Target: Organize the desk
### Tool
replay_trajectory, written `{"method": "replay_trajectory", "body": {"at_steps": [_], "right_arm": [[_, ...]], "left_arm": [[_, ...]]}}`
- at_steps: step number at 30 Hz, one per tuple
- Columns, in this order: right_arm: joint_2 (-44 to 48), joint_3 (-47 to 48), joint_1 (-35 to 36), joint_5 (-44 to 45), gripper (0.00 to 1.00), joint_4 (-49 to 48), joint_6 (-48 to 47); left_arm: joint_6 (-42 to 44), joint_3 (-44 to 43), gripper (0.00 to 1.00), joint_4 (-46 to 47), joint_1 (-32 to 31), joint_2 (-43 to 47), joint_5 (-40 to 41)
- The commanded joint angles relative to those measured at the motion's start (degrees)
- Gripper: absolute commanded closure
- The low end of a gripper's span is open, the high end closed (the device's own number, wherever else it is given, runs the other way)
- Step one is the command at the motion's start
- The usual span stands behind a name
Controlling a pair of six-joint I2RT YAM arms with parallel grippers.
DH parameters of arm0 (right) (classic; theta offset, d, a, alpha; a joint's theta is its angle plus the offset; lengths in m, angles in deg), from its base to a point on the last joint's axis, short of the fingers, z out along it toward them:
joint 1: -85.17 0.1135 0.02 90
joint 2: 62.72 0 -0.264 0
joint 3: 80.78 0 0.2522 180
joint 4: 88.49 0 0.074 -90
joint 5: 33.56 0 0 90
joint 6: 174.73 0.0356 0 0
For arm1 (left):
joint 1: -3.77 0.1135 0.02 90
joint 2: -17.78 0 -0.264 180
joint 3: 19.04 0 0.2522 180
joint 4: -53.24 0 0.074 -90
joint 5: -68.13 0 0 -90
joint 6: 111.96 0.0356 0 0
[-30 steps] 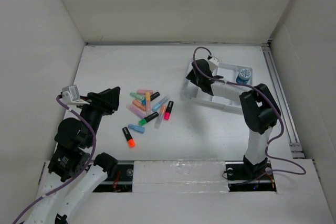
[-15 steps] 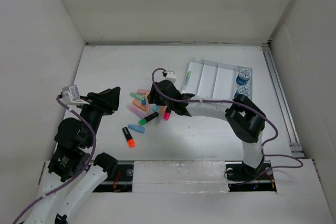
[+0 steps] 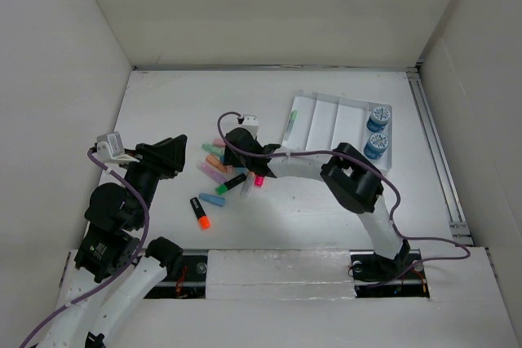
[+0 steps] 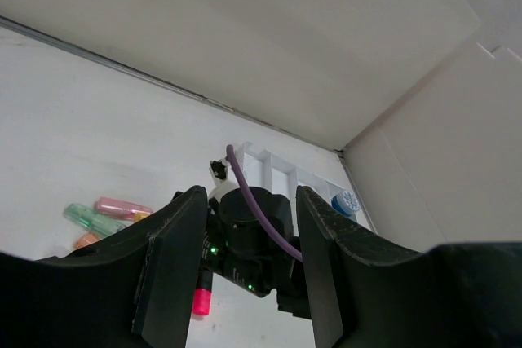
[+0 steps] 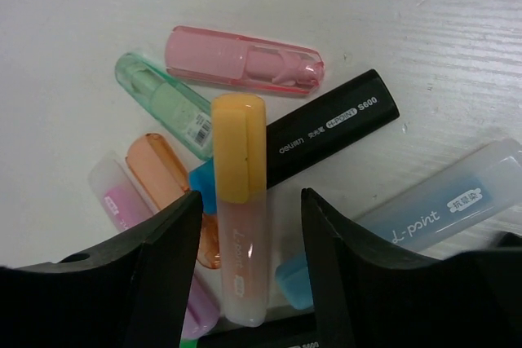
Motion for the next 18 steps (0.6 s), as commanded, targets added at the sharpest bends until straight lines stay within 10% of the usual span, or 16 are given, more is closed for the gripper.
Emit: {"method": "replay_trajectory", "body": {"at_steps": [1, 18], "right_arm": [[-1.0, 3.2, 0.5, 1.5, 0.44, 1.6, 0.5], [11.7, -4.7, -2.4, -0.4, 0.76, -6.4, 3.2]], "left_arm": [[0.6, -0.1, 0.56, 2.8, -0.2, -0.1, -0.4], [0.6, -0.1, 0.56, 3.0, -0.2, -0.5, -0.8]]}}
